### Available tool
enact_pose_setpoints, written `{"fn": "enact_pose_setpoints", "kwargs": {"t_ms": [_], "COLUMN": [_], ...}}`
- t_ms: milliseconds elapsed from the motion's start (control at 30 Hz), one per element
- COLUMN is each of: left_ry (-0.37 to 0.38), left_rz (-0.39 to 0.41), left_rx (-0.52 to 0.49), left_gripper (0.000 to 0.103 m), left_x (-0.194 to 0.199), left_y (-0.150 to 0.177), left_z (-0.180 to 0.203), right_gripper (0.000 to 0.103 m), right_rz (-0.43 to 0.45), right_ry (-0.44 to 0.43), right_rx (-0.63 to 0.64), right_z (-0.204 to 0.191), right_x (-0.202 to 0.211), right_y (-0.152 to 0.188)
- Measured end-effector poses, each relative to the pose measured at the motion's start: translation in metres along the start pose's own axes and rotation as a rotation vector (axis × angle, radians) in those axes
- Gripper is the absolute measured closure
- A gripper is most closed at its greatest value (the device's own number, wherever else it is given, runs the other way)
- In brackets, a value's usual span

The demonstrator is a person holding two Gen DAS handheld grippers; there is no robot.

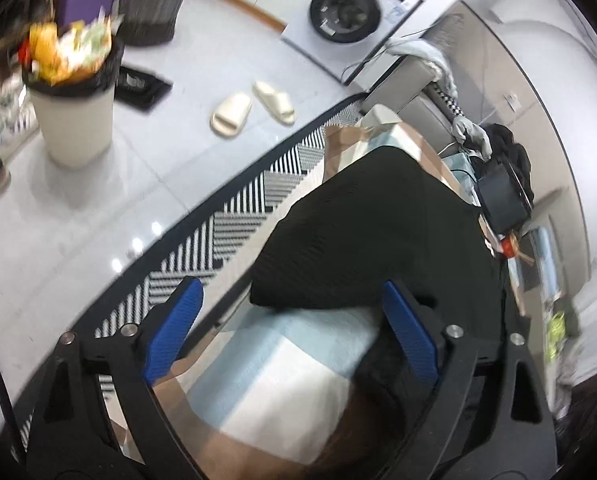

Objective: Fold small clothes

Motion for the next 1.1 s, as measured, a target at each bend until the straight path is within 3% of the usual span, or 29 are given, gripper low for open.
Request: {"fn": "enact_pose_setpoints", "kwargs": {"t_ms": [133,200,267,367,533,700,800,900,967,1033,1100], "left_ry": [0.05,0.06,0.069,0.073,0.05,0.081,0.149,0.279,0.366,0.374,0.362], "left_rz": [-0.091,-0.12,-0.135,-0.087,0.03,0.143,0.179,0.161,0.077,0.013,-0.012], "left_rx": [0.067,0.089,0.12,0.11,-0.003,-0.201,-0.347,-0.481,-0.566,-0.624,-0.646], "left_gripper": [0.018,0.029,0.057,0.077,0.087,0.088,0.088,0.085,0.056,0.039,0.036], "left_x": [-0.032,-0.044,-0.052,-0.049,-0.026,0.006,0.022,0.027,0.022,0.015,0.016], "left_y": [-0.002,-0.001,-0.001,-0.006,-0.02,-0.033,-0.026,0.0,0.029,0.054,0.066], "left_z": [-0.013,-0.017,-0.019,-0.015,0.031,0.106,0.175,0.245,0.285,0.302,0.301], "right_gripper": [0.052,0.052,0.052,0.052,0.052,0.052,0.052,0.052,0.052,0.052,0.052], "right_rz": [0.003,0.002,0.001,0.002,0.021,0.033,0.03,0.029,0.035,0.035,0.036], "right_ry": [0.002,0.007,0.013,0.021,0.015,-0.007,-0.016,-0.014,-0.005,0.006,0.014], "right_rx": [-0.018,-0.023,-0.035,-0.055,-0.087,-0.093,-0.097,-0.098,-0.102,-0.118,-0.137], "right_z": [-0.003,-0.002,0.0,0.003,0.007,0.007,0.008,0.012,0.017,0.022,0.026], "right_x": [0.0,0.005,0.004,0.005,0.011,0.018,0.021,0.026,0.03,0.032,0.033], "right_y": [0.002,0.005,0.007,0.009,0.009,0.013,0.017,0.021,0.022,0.023,0.024]}}
Point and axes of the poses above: each gripper's, at about its wrist camera, not at the fingertips, and x roughly against the way its jaws point, z to its right, y to its underside, the point moved 2 cm from there along -x, roughly the way its jaws point, and after that the axes turned 12 degrees about z, right-handed, at the moved point
